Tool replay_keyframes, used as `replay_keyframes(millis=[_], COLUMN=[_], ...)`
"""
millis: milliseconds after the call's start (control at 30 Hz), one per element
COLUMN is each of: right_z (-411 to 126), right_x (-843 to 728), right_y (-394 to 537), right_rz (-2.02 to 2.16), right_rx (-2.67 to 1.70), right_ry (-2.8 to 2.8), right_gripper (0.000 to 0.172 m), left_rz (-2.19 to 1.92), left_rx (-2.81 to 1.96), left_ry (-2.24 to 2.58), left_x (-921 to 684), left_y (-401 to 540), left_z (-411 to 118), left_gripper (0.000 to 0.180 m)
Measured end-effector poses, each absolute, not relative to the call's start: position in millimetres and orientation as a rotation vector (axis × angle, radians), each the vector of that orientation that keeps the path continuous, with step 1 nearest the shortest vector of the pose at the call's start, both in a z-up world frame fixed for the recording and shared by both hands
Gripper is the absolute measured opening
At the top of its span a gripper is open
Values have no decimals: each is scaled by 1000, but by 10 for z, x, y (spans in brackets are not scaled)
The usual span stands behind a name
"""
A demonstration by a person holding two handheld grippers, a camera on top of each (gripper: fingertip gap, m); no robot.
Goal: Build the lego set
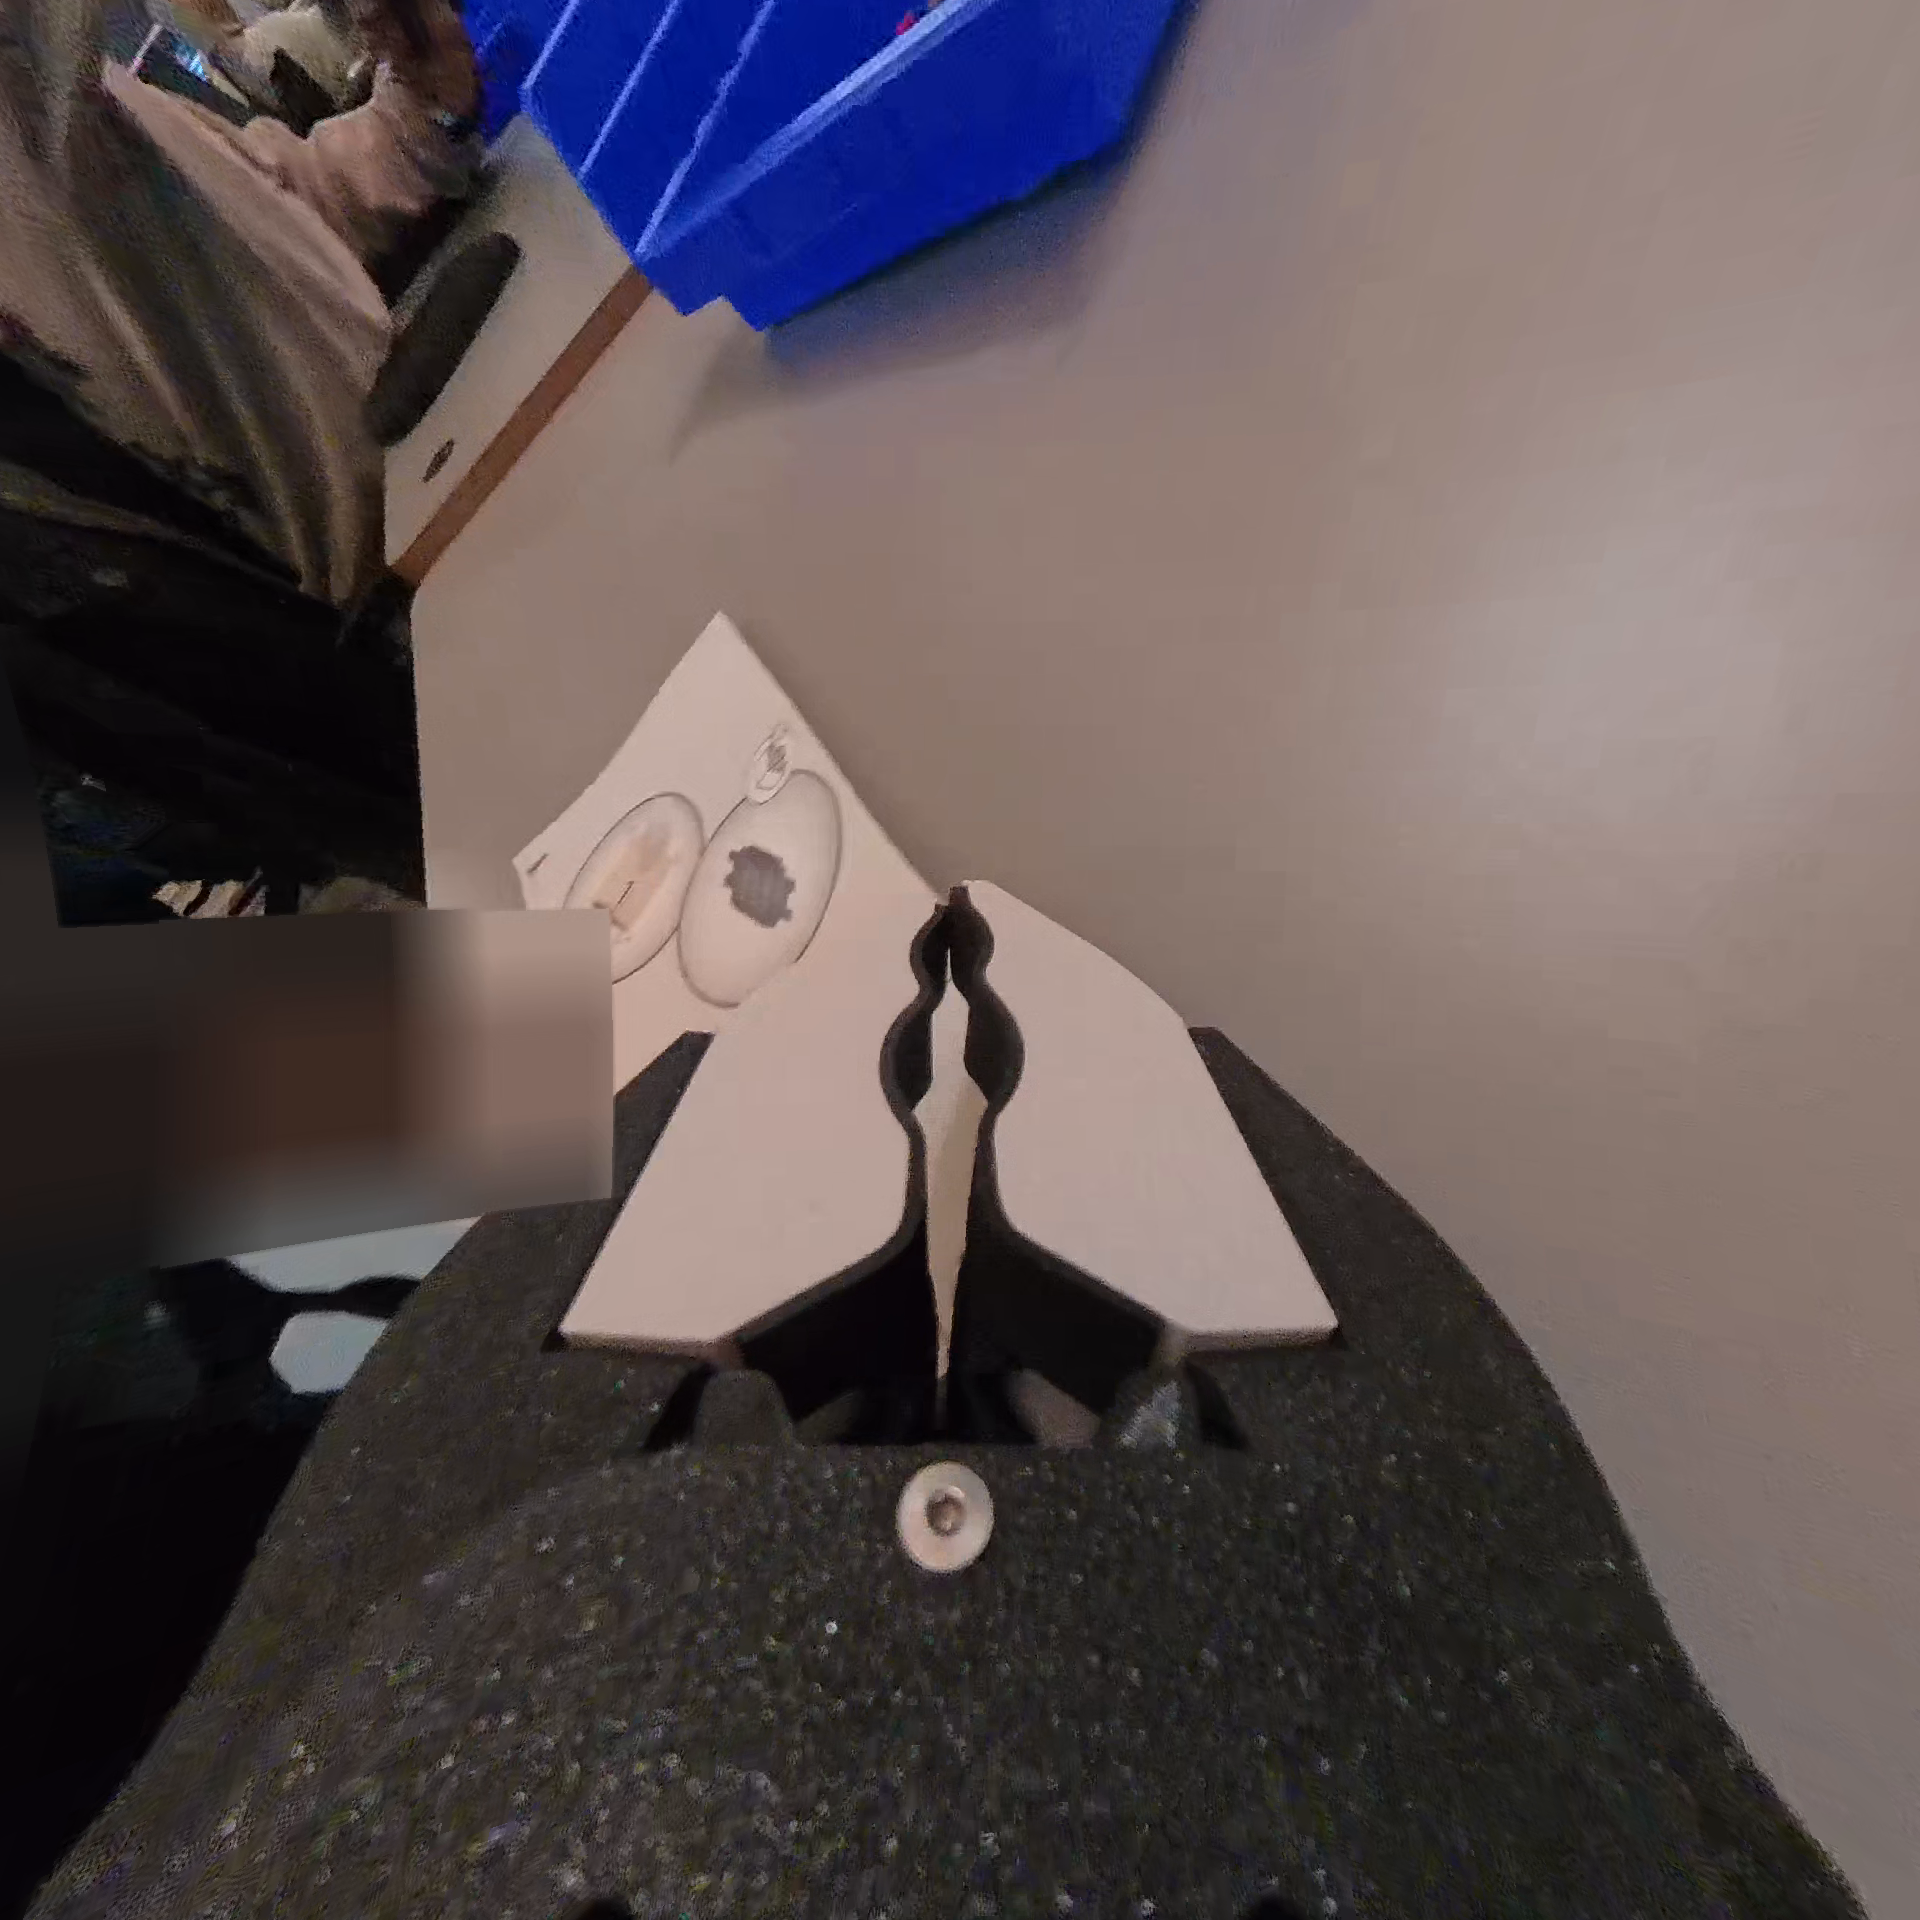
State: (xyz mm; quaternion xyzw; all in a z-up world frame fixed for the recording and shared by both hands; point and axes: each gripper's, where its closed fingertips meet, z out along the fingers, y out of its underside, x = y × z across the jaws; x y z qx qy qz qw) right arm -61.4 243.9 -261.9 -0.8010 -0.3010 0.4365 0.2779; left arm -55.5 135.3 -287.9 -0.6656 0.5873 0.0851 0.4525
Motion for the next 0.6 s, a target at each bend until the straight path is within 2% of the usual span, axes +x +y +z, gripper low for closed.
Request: replay_keyframes(millis=[33,333,400,467,533,600], right_z=[-2594,-2595,-2572,-2597,-2634,-2652], right_x=[-581,182,441,665,811,881], right_y=[2329,1811,1797,1751,1675,1597], right_rz=[1160,649,514,434,416,452], right_rx=[-2132,-1923,-1899,-1913,-1912,-1886], right_ry=[-856,-1053,-1007,-975,-954,-933], right_gripper=[0,0,33,50,53,46], left_rz=[212,229,229,226,223,217], left_rx=[-1643,-1623,-1621,-1623,-1621,-1616], left_ry=[1452,1461,1466,1468,1466,1464], left_x=[-554,-549,-548,-548,-547,-545], left_y=[1353,1358,1359,1361,1362,1363], left_z=[-2879,-2879,-2879,-2880,-2881,-2881], left_gripper=[0,0,0,0,0,0])
